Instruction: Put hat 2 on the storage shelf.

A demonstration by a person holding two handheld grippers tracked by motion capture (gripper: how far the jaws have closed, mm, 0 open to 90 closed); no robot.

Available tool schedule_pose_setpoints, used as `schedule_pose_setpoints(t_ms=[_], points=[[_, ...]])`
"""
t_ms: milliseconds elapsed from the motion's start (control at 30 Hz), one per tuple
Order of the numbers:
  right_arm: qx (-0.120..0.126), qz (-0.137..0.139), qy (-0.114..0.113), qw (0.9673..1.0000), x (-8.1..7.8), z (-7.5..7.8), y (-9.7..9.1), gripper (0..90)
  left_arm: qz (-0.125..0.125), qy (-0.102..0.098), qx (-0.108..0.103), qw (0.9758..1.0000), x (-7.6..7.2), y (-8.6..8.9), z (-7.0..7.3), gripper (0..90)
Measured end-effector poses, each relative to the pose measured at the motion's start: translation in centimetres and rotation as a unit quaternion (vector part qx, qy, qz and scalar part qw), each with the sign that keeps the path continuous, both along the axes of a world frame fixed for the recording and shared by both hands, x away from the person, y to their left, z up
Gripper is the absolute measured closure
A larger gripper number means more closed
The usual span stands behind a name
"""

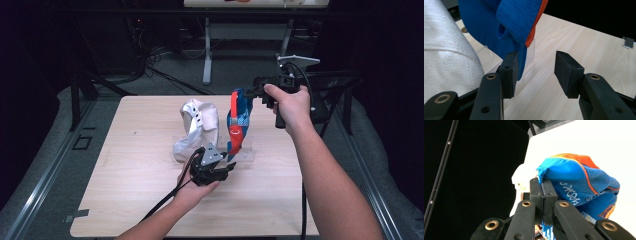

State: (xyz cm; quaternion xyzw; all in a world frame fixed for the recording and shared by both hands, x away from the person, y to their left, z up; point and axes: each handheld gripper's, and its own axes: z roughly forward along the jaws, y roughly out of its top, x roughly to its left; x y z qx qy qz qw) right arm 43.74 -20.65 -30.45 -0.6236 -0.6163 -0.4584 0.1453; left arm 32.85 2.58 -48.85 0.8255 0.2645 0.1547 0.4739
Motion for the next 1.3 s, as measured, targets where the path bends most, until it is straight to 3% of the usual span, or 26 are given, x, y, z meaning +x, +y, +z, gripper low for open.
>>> schedule_pose_setpoints(t_ms=[167,300,333,633,867,1033,1300], points=[[-0.006,-0.008,-0.003,0.9999,0.2,-0.2,-0.1,89.6,0.011,-0.006,0.009,0.9999,0.4,-0.3,-0.1,69.0],[-0.006,-0.012,-0.001,0.9999,0.4,-0.7,-0.3,89.6,0.019,-0.007,0.012,0.9997,0.5,-0.2,0.0,86.1],[-0.004,-0.015,-0.001,0.9999,0.5,-0.9,-0.3,89.6,0.021,-0.009,0.012,0.9997,0.6,-0.3,0.0,87.0],[-0.012,-0.022,0.012,0.9996,0.7,-2.8,-0.7,89.5,0.034,-0.001,0.009,0.9994,1.0,-0.5,-0.3,87.3],[-0.034,-0.034,0.017,0.9987,0.5,-4.0,-1.1,89.4,0.035,0.002,0.02,0.9992,0.9,-0.5,-0.4,87.4],[-0.043,-0.042,0.021,0.998,0.4,-4.6,-1.6,89.2,0.03,0.002,0.02,0.9994,0.4,-0.3,-0.1,73.8],[-0.071,-0.054,0.023,0.9957,-0.2,-5.2,-2.6,88.5,0.004,-0.005,0.003,1.0,-1.2,0.7,0.8,66.4]])
